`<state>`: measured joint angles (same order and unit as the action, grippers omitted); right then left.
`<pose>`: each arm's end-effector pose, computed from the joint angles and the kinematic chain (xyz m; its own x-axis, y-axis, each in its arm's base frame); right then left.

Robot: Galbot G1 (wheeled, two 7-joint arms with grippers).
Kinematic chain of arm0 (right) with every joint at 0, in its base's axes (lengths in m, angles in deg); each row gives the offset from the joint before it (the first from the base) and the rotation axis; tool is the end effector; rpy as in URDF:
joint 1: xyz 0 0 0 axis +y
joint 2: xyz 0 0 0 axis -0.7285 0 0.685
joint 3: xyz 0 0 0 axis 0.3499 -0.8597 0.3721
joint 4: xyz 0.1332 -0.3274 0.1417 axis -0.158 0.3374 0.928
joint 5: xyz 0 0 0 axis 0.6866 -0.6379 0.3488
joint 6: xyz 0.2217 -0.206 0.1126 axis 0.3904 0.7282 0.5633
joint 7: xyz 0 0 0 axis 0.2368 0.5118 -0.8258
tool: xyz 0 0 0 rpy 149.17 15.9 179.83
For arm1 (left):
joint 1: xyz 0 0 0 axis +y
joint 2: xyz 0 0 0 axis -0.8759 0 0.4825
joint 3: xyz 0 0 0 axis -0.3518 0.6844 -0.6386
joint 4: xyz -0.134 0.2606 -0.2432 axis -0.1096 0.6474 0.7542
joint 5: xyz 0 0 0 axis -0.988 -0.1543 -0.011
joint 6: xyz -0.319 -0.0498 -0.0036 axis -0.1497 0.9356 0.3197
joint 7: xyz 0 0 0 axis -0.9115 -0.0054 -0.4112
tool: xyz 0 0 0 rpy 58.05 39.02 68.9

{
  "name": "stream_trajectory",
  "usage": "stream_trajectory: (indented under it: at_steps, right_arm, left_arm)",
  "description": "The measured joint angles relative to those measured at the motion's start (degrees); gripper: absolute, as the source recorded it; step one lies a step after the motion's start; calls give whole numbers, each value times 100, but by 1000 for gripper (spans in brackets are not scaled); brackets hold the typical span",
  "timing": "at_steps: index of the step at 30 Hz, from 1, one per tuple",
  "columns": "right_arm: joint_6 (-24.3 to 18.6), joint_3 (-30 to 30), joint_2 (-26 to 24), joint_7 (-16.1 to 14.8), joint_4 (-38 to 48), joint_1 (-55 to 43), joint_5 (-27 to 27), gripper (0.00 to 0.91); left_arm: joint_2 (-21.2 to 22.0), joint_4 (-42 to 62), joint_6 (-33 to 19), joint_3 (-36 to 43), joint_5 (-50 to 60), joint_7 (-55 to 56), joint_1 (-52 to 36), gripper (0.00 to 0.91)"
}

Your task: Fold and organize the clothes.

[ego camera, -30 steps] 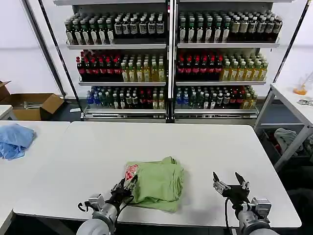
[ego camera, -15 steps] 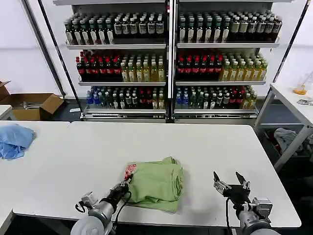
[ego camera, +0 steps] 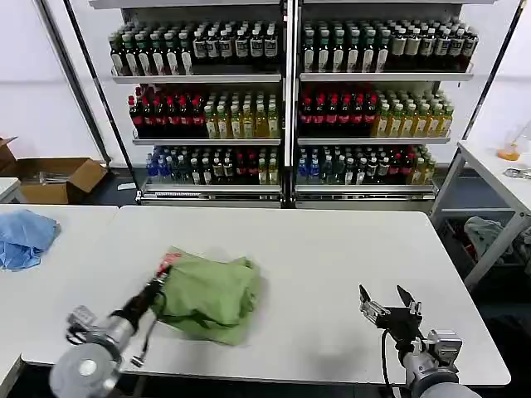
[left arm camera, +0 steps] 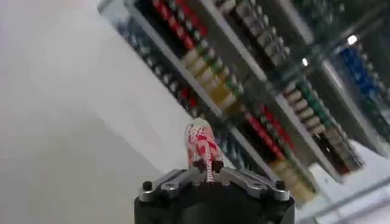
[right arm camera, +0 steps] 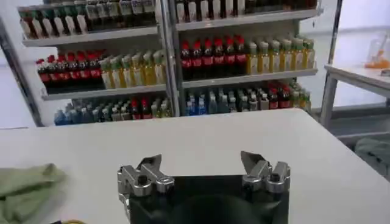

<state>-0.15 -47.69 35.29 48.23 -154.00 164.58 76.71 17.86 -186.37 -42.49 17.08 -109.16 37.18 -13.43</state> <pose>0.1447 -0.0731 -0.2503 -0.9489 -0.0409 0.3130 -0.0160 0.9965 0.0817 0.2284 0.1627 -0.2886 -0.9495 0.1716 0.2628 -0.0840 0.6678 -0.7396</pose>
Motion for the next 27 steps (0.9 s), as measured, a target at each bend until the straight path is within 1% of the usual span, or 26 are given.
stream_trajectory:
  at_steps: [4, 6, 9, 11, 14, 15, 16, 19, 22, 27]
  right_arm:
    - [-10, -31, 9, -4, 0, -31, 11, 907]
    - [-13, -49, -2, -9, 0, -34, 14, 907]
    - [-15, -47, -27, -12, -23, -34, 19, 907]
    - [-17, -38, -33, -13, -34, -19, 20, 907]
    - [-24, -16, -31, -15, -53, 12, 14, 907]
    - [-28, -7, -26, -17, -64, 24, 13, 907]
    - [-30, 4, -23, -17, -75, 34, 13, 907]
    - [-34, 40, -18, -18, -101, 66, 10, 907]
    - [-36, 74, -5, -18, -136, 102, 10, 907]
    - [-37, 123, 24, -17, -212, 162, 2, 907]
  left_arm:
    - [-428, -244, -12, -706, -89, 41, 24, 20]
    - [-589, -440, -14, -901, -47, 41, 7, 20]
    - [-721, -763, -11, -947, 177, 18, -10, 20]
    - [-760, -925, -21, -835, 452, -47, -34, 30]
    - [-717, -995, -45, -406, 1128, -166, -67, 20]
    - [-669, -973, -60, -180, 1438, -199, -85, 30]
    - [-623, -922, -76, 48, 1743, -219, -102, 20]
    - [-417, -690, -84, 859, 2782, -264, -166, 30]
    - [-191, -496, -74, 1616, 3723, -300, -285, 20]
    - [173, -340, 27, 2703, 4695, -306, -550, 20]
